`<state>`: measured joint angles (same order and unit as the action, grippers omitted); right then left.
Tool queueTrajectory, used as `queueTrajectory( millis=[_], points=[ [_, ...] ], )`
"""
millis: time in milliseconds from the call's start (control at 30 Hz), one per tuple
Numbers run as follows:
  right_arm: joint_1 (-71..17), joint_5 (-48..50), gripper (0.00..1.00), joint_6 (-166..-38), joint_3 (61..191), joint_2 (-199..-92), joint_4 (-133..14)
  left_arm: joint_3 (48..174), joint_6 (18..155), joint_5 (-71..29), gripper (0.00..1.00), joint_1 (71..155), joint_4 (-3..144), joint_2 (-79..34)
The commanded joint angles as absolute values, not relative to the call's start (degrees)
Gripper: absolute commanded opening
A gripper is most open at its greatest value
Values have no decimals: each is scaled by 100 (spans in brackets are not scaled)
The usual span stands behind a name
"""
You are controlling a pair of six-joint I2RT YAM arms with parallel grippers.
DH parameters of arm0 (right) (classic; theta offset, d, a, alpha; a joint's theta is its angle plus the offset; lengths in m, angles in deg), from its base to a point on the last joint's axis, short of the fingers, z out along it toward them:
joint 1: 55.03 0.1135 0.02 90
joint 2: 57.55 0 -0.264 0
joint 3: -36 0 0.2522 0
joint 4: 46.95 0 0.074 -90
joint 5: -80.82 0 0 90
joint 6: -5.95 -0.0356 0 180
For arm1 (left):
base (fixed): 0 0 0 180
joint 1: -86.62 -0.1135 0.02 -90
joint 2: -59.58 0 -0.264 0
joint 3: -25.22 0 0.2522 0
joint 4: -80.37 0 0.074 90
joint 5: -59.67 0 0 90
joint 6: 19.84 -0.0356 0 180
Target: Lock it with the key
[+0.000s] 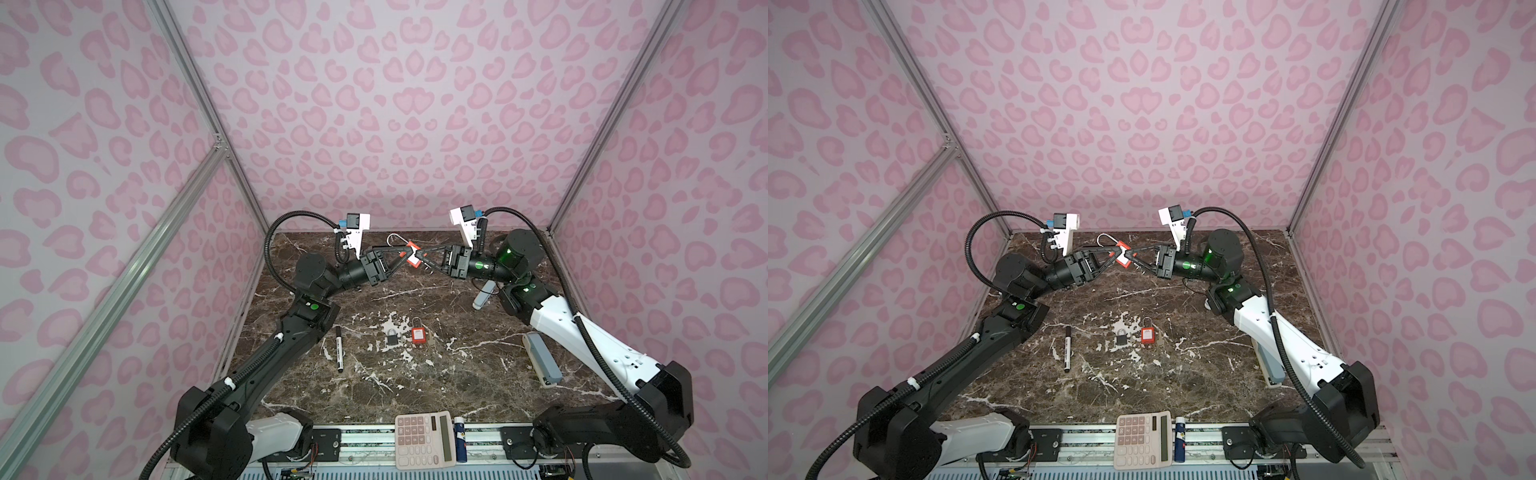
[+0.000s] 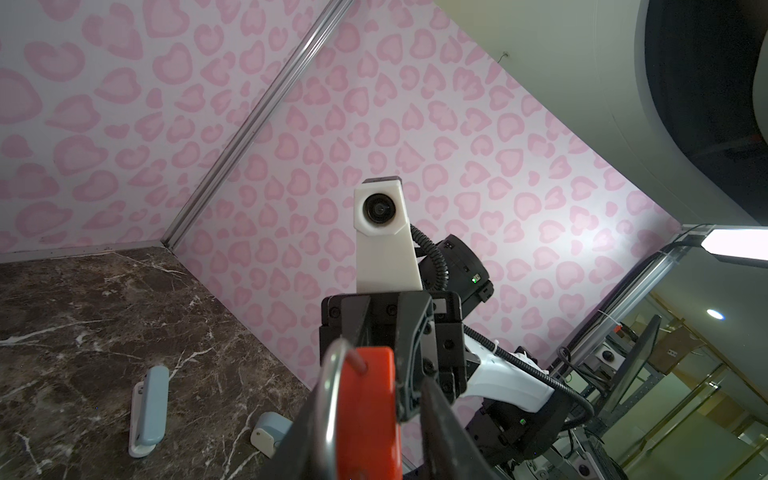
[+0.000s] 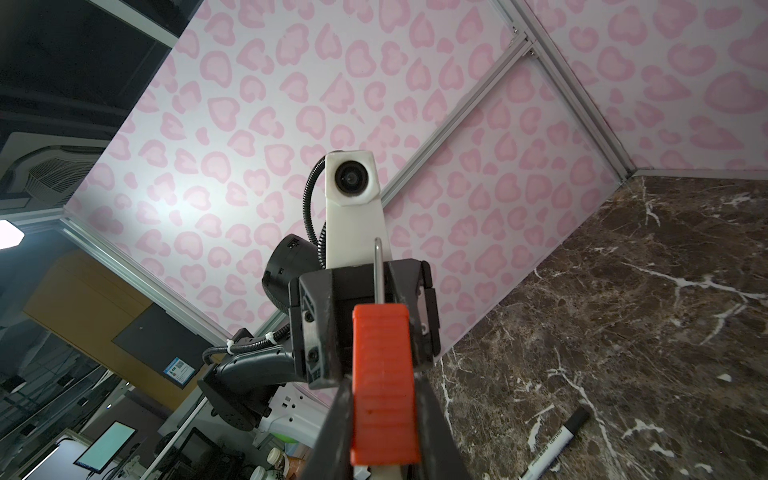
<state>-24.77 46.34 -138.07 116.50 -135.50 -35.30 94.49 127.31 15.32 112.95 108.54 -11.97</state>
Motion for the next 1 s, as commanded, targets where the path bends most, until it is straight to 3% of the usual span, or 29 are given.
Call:
queueTrajectory(
  millis=[0, 167, 333, 467, 967],
  points=[
    [-2461, 4635, 10, -13803, 11621, -13590, -3277, 9528, 12736, 1577, 29, 11299, 11090, -1220],
    [-2442, 4608, 13, -13705, 11640, -13595, -3394, 9534, 12743, 1581, 15, 11301, 11081, -1222],
    [-2452, 4531, 36, -13500, 11643, -13508, -3633, 9532, 12740, 1560, 6, 11298, 11073, -1205],
    [-2534, 4564, 45, -13441, 11593, -13399, -3727, 9523, 12731, 1524, 4, 11278, 11073, -1148],
    [-2681, 4498, 52, -13222, 11210, -13043, -4127, 9532, 12764, 1519, 4, 11219, 11064, -1099]
  ],
)
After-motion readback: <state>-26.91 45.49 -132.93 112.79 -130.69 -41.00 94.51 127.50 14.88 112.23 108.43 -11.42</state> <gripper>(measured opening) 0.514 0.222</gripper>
